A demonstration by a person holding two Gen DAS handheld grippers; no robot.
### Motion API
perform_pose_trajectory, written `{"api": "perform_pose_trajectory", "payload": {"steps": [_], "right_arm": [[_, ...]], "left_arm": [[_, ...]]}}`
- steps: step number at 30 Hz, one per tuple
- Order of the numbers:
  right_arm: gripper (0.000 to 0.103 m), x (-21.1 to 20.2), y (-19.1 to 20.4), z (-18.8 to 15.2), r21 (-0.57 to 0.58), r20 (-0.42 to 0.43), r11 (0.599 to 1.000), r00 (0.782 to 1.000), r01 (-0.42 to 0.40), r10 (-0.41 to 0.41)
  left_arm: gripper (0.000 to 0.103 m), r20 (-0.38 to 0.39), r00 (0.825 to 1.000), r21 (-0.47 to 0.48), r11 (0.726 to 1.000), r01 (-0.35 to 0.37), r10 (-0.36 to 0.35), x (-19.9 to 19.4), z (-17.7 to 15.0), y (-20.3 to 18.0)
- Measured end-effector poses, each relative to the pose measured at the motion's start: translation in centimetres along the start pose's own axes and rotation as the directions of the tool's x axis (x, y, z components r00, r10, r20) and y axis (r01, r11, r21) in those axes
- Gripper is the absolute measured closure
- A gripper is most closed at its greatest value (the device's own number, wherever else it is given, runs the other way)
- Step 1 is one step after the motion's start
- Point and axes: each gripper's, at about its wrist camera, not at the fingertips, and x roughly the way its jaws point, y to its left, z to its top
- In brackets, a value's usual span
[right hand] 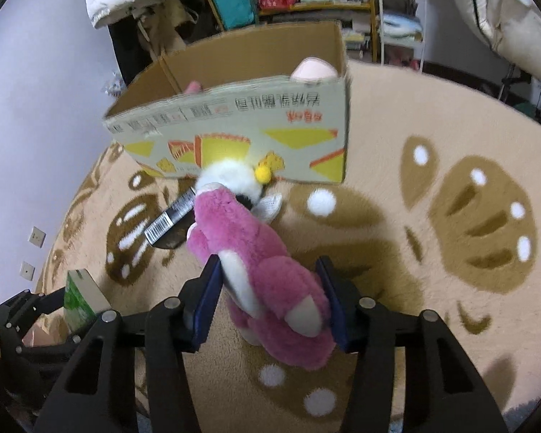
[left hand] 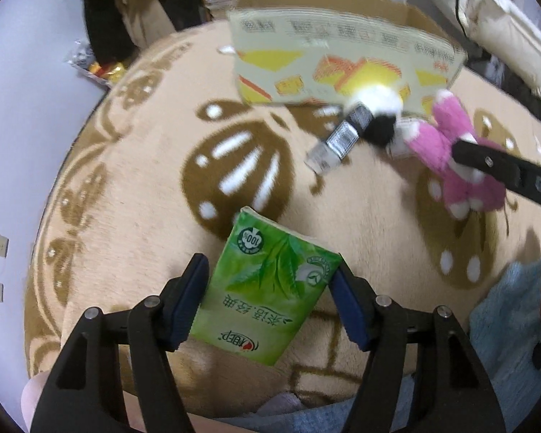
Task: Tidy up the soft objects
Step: 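Grasp the green tissue pack with the left gripper while the right grips the pink plush, then carry the tissue pack and pink plush over the box and release both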
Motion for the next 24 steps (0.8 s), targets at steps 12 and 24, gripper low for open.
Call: {"api": "perform_pose_trajectory", "payload": {"steps": [12,24], "right_arm": [[0.048,-7.0,0.8,1.1,-0.035,0.22,0.999,0.975,0.027,-0.018],[0.048,-9.2,0.4,4.9,-0.042,0.319,0.998,0.947,0.05,-0.034]], "left_arm": [[0.039,0.175,0.982,-0.075,0.996,-0.055,0.068,-3.6,2.6,2.0],[0.041,0.276,0.961,-0.085,0.996,-0.012,0.036,-4.7,9.6,2.1]]}}
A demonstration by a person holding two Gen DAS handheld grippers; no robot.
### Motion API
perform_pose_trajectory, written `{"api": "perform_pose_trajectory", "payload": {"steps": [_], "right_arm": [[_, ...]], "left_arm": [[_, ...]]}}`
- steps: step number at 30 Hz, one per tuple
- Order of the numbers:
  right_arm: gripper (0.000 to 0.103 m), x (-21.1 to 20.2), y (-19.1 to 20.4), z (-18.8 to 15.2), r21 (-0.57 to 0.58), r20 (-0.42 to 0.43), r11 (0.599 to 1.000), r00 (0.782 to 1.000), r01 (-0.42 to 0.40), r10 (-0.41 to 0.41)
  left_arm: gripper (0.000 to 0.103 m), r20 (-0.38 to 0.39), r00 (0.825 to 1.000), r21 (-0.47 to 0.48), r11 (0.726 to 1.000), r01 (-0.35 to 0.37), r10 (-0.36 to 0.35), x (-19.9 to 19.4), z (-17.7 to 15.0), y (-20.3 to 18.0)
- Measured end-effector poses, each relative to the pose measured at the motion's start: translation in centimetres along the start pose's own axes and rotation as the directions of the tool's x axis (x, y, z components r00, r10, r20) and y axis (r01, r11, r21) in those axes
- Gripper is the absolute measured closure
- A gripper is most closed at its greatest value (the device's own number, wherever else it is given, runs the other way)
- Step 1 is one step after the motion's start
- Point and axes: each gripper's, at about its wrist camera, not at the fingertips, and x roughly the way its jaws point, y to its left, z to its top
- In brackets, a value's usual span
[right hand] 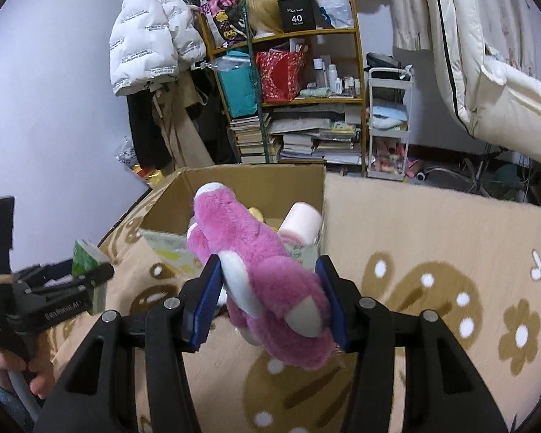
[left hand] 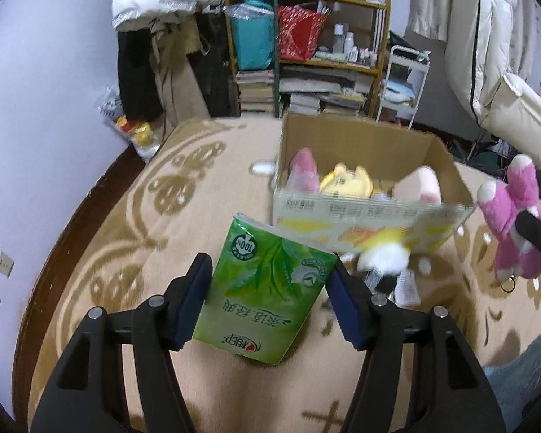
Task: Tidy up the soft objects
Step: 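Carry the tissue pack and pink plush over the box and release both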
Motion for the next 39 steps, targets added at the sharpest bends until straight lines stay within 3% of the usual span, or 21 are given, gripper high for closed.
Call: {"api": "perform_pose_trajectory", "payload": {"steps": [12,14,19,21,23,28,33,39], "right_arm": [[0.047,2.4,-0.8,2.4,-0.013,0.029,1.0,0.999,0.02,-0.019],[0.047,2.7,-0.8,2.5,-0.013,0.038,1.0,0.999,0.022,-0.021],[0.047,3.6,-0.8,3.0,-0.023,0.034,1.0,0.999,0.008,-0.007],[0.047,3.9,-0.5,3.3,-0.039,0.032,0.999,0.999,0.006,-0.004],[0.047,4.2,-0.3,3.5,-0.046,0.032,0.999,0.999,0.001,0.001],[0.047,4.8,0.2,3.8,-0.056,0.029,0.998,0.999,-0.011,0.012],[0.047,5.0,0.3,3.6,-0.071,0.019,0.997,1.0,-0.005,0.006],[0.047,5.3,0.2,3.3,-0.076,0.01,0.997,1.0,0.009,-0.008]], "left_arm": [[0.043,0.131,0.991,0.088,0.996,0.024,-0.035,1.3,5.7,-3.0],[0.066,0.118,0.991,0.108,0.993,0.051,-0.064,2.0,6.2,-3.4],[0.067,0.047,0.997,0.078,0.996,0.051,-0.054,4.1,6.0,-3.1],[0.064,0.028,0.998,0.063,0.996,0.058,-0.06,4.3,5.4,-2.9],[0.044,0.0,0.997,0.049,0.996,0.072,-0.072,4.6,4.6,-2.8],[0.034,-0.036,0.996,0.087,0.992,0.088,-0.086,5.1,2.6,-3.4],[0.019,-0.085,0.987,0.057,0.988,0.144,-0.139,6.5,1.4,-4.0],[0.011,-0.132,0.971,-0.081,0.978,0.191,-0.201,8.6,0.3,-3.9]]}}
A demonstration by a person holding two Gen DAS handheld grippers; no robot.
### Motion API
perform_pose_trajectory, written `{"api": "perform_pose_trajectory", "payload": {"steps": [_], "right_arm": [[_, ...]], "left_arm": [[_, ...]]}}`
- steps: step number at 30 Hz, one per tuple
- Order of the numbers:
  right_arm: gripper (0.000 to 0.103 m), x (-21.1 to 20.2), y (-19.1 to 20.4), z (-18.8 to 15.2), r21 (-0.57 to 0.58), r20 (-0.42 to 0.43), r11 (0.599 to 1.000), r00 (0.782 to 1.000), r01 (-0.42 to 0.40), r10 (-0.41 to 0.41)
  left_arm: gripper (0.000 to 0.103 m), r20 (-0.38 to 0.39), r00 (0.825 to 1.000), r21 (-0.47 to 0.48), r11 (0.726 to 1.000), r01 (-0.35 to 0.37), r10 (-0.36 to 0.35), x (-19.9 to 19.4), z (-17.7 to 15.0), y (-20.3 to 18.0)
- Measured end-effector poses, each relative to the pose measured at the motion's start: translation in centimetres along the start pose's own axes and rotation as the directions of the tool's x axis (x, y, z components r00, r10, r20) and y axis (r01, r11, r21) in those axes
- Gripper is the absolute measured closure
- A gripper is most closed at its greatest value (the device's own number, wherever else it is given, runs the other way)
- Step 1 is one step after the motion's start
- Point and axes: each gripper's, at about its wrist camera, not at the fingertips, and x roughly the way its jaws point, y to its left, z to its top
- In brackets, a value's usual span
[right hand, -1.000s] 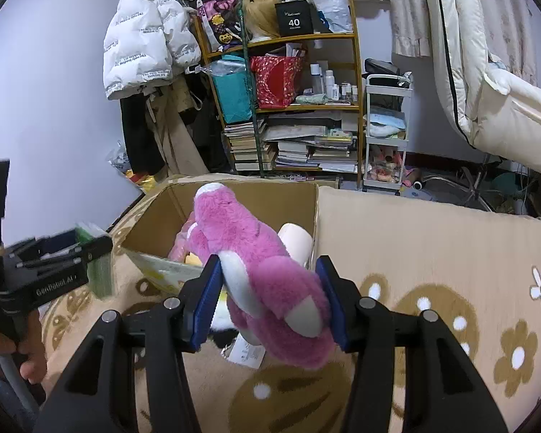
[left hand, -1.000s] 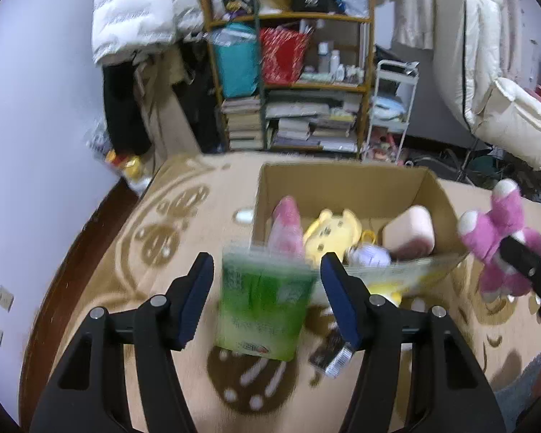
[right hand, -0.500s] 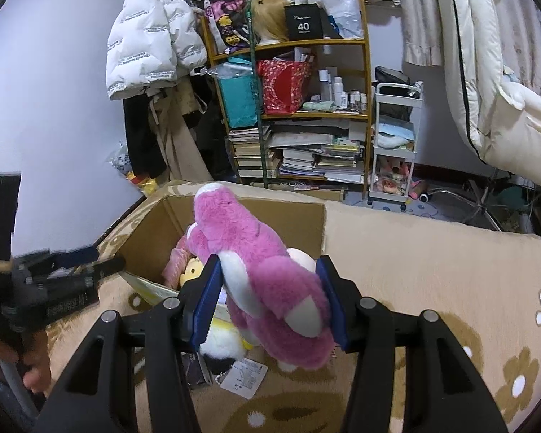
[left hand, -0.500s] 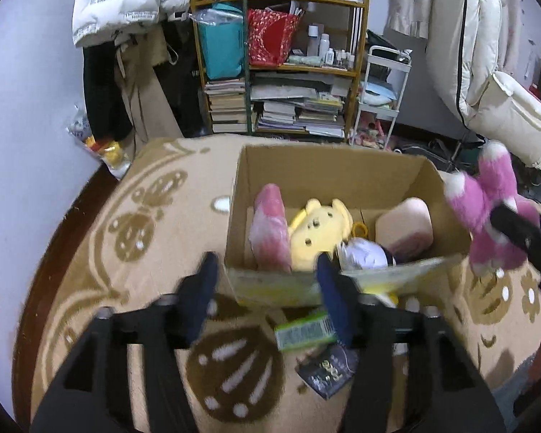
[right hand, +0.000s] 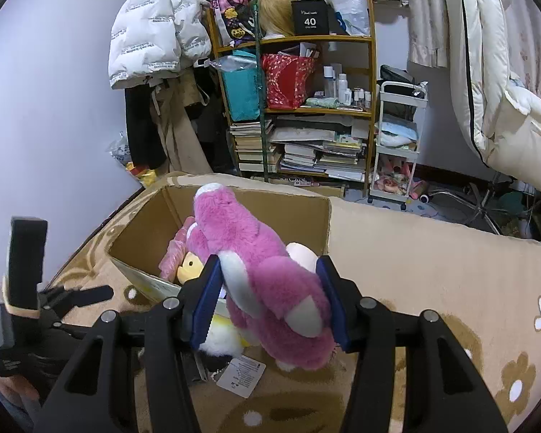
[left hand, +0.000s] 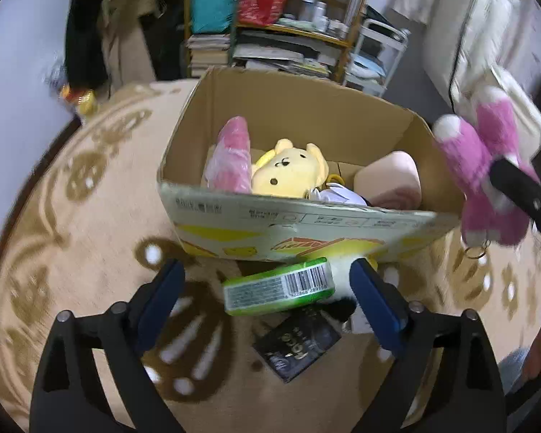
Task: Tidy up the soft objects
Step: 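Carry the tissue pack and pink plush over the box and release both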
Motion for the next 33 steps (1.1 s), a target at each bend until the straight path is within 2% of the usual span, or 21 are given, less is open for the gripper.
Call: {"api": "perform_pose_trajectory", "payload": {"steps": [6,11,14,16,17,19,23,29,33], "right_arm": [[0.047,-0.3,-0.4,-0.2,-0.002,0.02,1.0,1.0,0.004,-0.004],[0.047,-0.6,-0.2,-0.5,-0.013,0.024,1.0,1.0,-0.005,0.005],[0.047,-0.5,-0.3,-0.6,-0.013,0.021,1.0,1.0,-0.007,0.007],[0.047,-0.3,-0.3,-0.7,-0.013,0.016,1.0,1.0,-0.011,0.011],[0.047,-0.3,-0.3,-0.8,-0.012,0.014,1.0,1.0,-0.014,0.015],[0.047,-0.1,-0.4,-1.0,-0.002,0.01,1.0,1.0,-0.026,0.026],[0.047,0.4,-0.6,-1.3,0.011,-0.003,0.999,0.999,-0.033,0.033],[0.047,0.6,-0.5,-1.4,0.009,-0.002,1.0,1.0,-0.029,0.029],[0.047,0.4,-0.6,-1.2,0.012,0.007,0.999,0.999,-0.032,0.032]], "left_arm": [[0.01,-0.055,0.998,-0.141,0.99,0.027,-0.035,2.5,-0.7,1.3],[0.01,-0.098,0.993,-0.193,0.98,0.047,-0.067,4.1,-1.1,1.4],[0.011,-0.089,0.993,-0.221,0.974,0.057,-0.079,4.4,-1.3,1.4],[0.013,-0.06,0.996,-0.222,0.974,0.051,-0.066,4.1,-1.4,1.3],[0.023,-0.039,0.998,-0.215,0.975,0.046,-0.056,3.8,-1.3,1.3],[0.03,-0.001,0.999,-0.181,0.983,0.041,-0.042,3.0,-1.6,0.9],[0.031,0.018,1.0,-0.139,0.99,0.028,-0.026,2.7,-2.1,0.4],[0.031,0.093,0.995,-0.148,0.989,-0.021,0.035,0.0,-2.8,0.8],[0.031,0.195,0.978,-0.082,0.995,-0.064,0.079,-3.8,-2.7,0.3]]}}
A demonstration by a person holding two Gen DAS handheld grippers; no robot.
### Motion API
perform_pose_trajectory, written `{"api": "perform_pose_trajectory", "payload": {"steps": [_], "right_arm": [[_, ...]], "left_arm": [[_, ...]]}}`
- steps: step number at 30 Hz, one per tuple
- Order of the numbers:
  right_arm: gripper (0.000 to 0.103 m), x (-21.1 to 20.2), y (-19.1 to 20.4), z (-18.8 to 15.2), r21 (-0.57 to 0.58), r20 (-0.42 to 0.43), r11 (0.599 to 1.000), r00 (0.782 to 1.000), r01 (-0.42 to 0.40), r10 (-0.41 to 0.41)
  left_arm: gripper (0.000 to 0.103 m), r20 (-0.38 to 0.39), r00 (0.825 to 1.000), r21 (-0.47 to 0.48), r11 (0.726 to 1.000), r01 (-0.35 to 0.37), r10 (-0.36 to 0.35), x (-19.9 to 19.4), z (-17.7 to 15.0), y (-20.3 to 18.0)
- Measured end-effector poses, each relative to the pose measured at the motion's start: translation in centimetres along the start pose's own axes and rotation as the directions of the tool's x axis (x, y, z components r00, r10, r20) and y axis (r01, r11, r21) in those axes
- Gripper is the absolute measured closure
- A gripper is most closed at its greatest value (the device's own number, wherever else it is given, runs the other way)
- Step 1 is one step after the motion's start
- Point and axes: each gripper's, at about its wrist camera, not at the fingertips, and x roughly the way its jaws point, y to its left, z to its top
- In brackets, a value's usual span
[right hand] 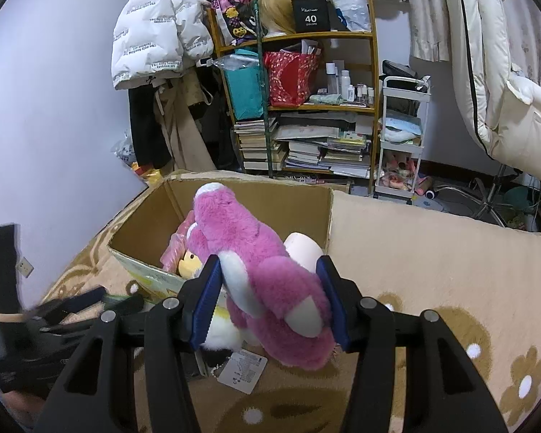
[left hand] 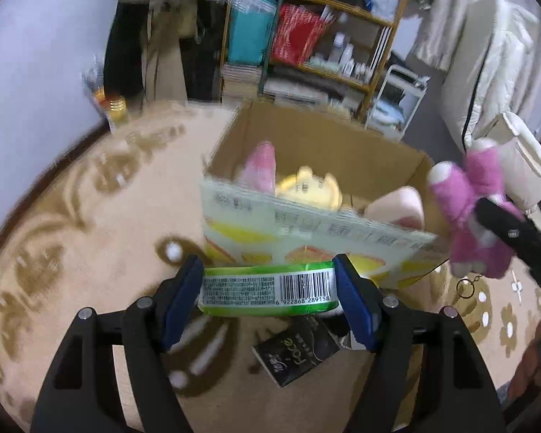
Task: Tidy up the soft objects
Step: 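Carry the tissue pack and pink plush over the box and release both, then move both open grippers toward the black tissue box and white pom-pom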
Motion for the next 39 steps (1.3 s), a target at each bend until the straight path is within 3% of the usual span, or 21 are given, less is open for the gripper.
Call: {"api": "perform_pose_trajectory", "payload": {"steps": [3,9,19,26,28,31,32,34,39], "right_arm": [[0.047,-0.2,0.0,0.4,-0.005,0.014,1.0,1.0,0.01,-0.01],[0.047,0.1,0.1,1.9,0.0,0.036,1.0,0.999,-0.003,0.003],[0.045,2.8,0.0,2.8,-0.013,0.023,1.0,0.999,-0.029,0.029],[0.042,3.8,-0.4,2.1,0.028,-0.015,0.996,0.996,-0.084,0.085],[0.041,3.9,-0.4,2.0,0.024,-0.016,0.996,0.997,-0.082,0.082],[0.04,3.8,-0.1,1.9,0.015,-0.016,0.998,0.998,-0.064,0.064],[0.038,3.7,-0.1,1.9,0.021,-0.013,0.997,0.997,-0.075,0.076],[0.025,3.6,-0.2,1.9,0.038,-0.013,0.995,0.996,-0.091,0.092],[0.014,2.5,-0.1,2.2,0.048,-0.017,0.996,0.997,-0.081,0.082]], "left_arm": [[0.031,0.099,0.995,0.043,0.999,-0.025,0.02,-2.6,1.6,-0.7],[0.031,0.248,0.966,0.157,0.981,-0.114,0.073,-4.8,5.6,-2.4],[0.03,0.211,0.974,0.203,0.971,-0.128,0.084,-0.7,8.6,-3.0],[0.029,0.18,0.976,0.314,0.934,-0.172,0.119,1.3,8.0,-4.4],[0.02,0.173,0.972,0.344,0.915,-0.21,0.157,1.8,7.8,-4.8],[0.009,0.175,0.975,0.332,0.924,-0.19,0.137,1.5,7.7,-4.8],[0.007,0.178,0.975,0.329,0.926,-0.188,0.135,1.4,7.6,-4.8],[0.006,0.174,0.976,0.327,0.926,-0.186,0.134,1.2,7.7,-4.8],[0.001,0.183,0.972,0.32,0.927,-0.198,0.144,0.0,7.7,-4.4]]}}
